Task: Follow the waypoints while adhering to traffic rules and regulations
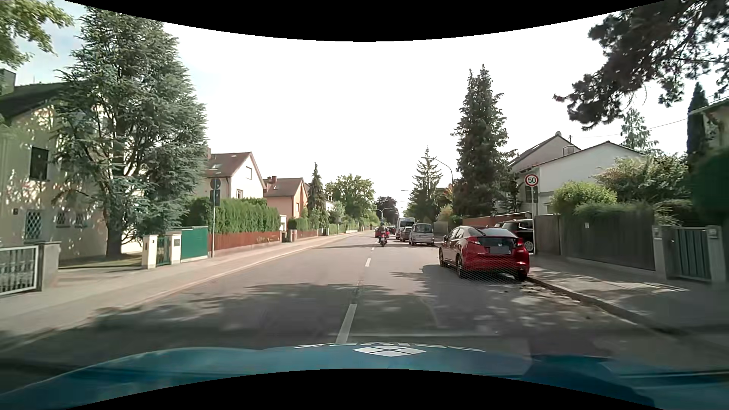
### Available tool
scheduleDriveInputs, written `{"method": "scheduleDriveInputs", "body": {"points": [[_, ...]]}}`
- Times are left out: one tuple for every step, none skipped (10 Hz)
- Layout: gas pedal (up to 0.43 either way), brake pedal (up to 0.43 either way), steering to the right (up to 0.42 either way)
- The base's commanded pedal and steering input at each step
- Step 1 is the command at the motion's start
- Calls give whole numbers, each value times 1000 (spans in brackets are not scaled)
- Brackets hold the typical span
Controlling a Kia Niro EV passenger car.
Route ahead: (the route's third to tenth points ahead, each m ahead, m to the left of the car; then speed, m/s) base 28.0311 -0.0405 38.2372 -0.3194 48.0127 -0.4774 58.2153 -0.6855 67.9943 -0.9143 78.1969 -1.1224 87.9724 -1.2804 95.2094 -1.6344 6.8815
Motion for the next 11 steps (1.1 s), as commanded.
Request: {"method": "scheduleDriveInputs", "body": {"points": [[67,0,-4],[79,0,-2],[79,0,-1],[79,0,-1],[79,0,-1],[79,0,2],[79,0,5],[79,0,5],[87,0,4],[87,0,5],[110,0,4]]}}
